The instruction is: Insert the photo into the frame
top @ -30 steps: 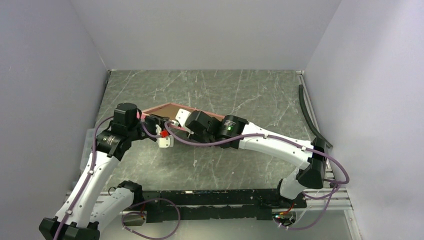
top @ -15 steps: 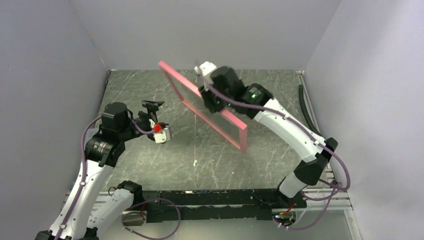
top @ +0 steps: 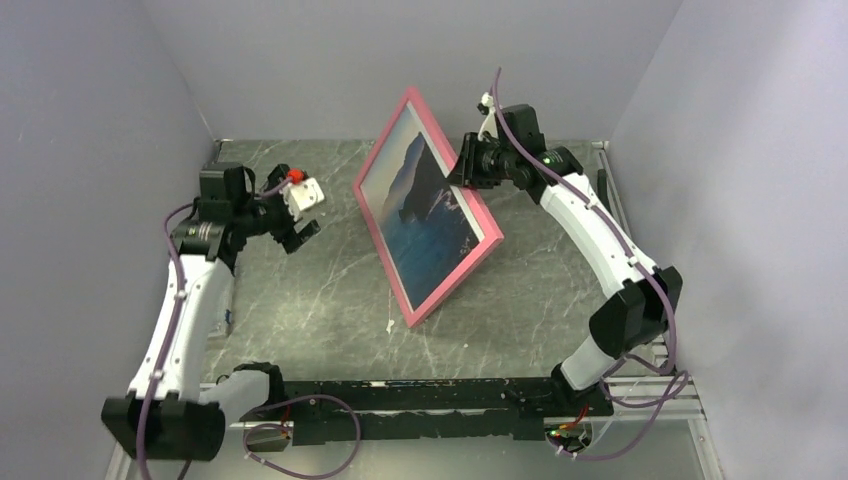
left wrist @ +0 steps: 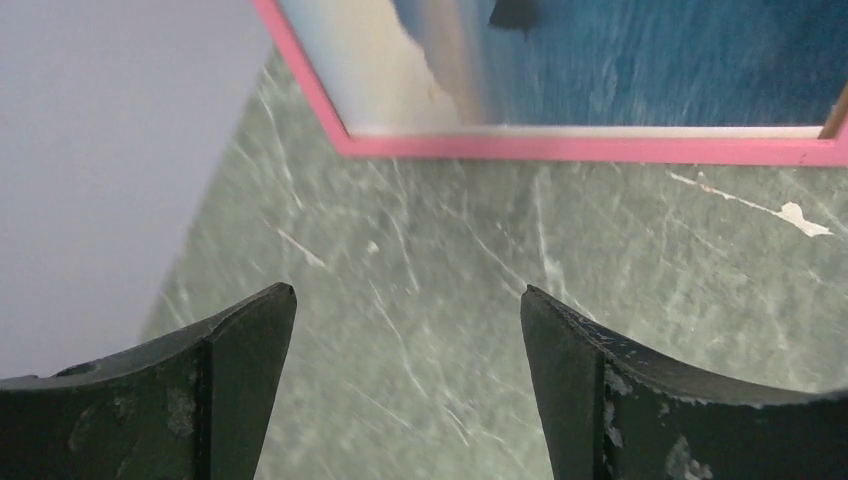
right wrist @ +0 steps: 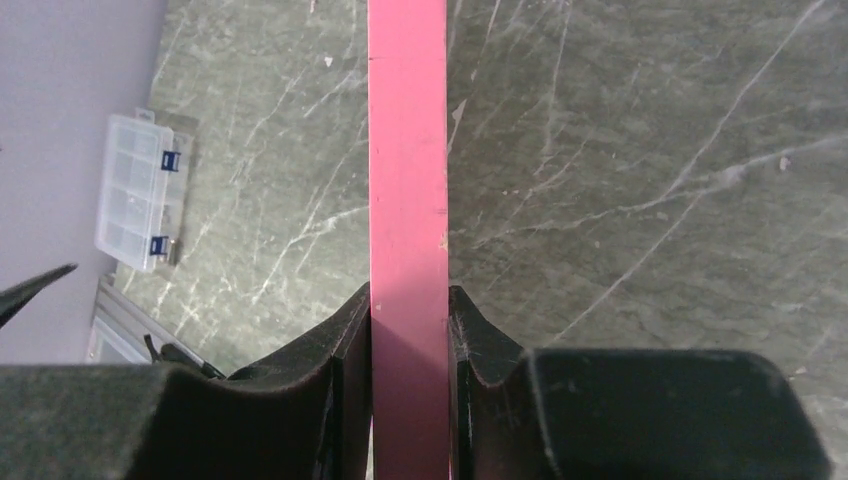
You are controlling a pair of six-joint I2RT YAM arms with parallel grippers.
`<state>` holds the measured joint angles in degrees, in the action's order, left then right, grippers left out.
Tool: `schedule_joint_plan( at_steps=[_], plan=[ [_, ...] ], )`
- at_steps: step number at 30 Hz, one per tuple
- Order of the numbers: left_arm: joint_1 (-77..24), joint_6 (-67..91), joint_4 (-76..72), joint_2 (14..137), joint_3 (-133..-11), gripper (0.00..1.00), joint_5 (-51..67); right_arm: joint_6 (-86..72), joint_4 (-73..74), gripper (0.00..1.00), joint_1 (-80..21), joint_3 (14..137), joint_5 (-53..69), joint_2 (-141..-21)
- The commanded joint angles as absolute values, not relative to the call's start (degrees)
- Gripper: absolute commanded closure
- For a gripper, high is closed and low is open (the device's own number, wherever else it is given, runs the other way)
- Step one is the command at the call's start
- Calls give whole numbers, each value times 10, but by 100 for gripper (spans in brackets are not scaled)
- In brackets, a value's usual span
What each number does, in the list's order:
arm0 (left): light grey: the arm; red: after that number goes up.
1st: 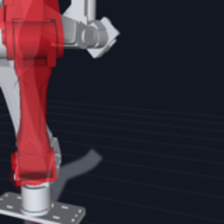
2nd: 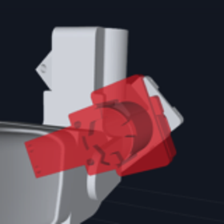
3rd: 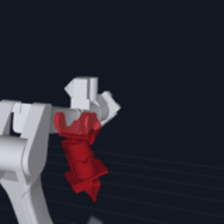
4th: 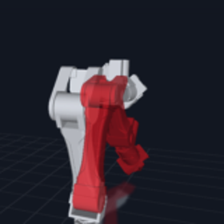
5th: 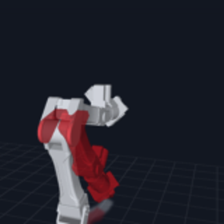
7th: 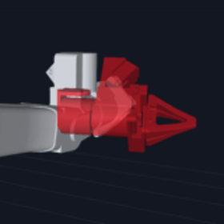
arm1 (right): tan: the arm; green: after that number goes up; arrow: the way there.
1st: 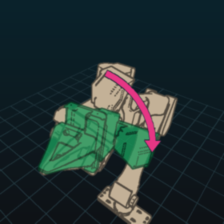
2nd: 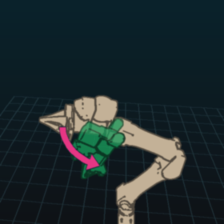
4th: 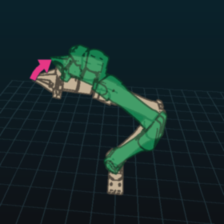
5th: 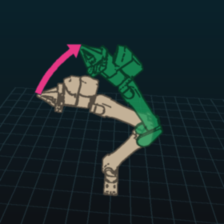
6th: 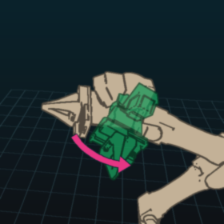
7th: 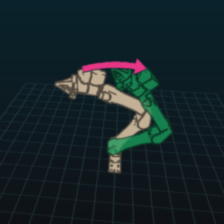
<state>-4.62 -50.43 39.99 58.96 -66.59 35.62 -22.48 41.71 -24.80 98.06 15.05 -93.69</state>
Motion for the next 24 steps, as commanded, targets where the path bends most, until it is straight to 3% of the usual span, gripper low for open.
schedule_joint_plan(
  at_steps=[1,11,17,21,24],
  plan=[
    [-2,-446,459,649,-708,12,382,-256,341,84,-235,874,138,-866],
    [-1,-472,473,693,-644,16,352,-389,42,86,-178,511,166,-736],
    [12,-450,442,701,-614,18,324,-442,-101,85,-172,391,169,-733],
    [13,-405,445,703,-623,12,336,-450,-157,82,-167,359,169,-766],
    [12,-373,433,706,-624,8,330,-439,-166,74,-167,351,163,-796]
  ],
)
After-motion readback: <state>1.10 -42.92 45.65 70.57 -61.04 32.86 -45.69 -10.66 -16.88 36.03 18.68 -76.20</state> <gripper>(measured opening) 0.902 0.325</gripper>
